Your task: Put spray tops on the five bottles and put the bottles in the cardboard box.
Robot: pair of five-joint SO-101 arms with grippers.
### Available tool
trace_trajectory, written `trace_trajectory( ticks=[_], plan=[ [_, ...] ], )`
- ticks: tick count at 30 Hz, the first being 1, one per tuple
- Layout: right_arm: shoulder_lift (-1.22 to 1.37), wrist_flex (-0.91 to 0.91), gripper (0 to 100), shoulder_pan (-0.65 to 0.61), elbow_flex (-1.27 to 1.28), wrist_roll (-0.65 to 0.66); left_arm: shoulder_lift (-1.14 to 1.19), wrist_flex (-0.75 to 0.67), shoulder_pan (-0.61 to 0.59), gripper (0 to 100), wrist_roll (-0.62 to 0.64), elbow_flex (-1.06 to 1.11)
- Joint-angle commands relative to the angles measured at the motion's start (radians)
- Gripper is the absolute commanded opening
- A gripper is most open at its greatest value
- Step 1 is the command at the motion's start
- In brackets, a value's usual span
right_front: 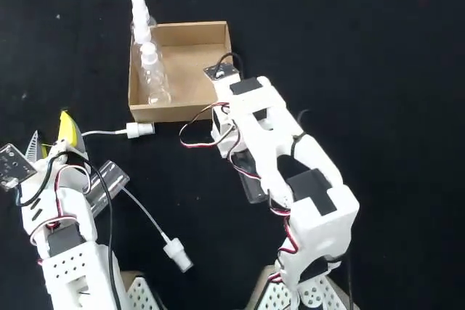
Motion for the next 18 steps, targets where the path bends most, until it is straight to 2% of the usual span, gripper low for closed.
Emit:
trace_trajectory(
  ticks=[1,6,12,18],
  plan=[
    [-0.01,-0.008,25.3,0.02,0.001,-0.005,-0.015,-0.003,-0.001,21,-0.011,0.013],
    [-0.012,-0.006,14.1,0.021,0.002,-0.003,-0.015,-0.005,-0.001,21,-0.011,0.013],
    [-0.074,0.035,3.6,0.021,0.008,0.098,-0.015,-0.005,-0.001,21,-0.011,0.013],
    [-0.209,0.035,1.4,0.02,0.094,0.104,-0.015,-0.003,-0.001,21,-0.011,0.013]
  ],
)
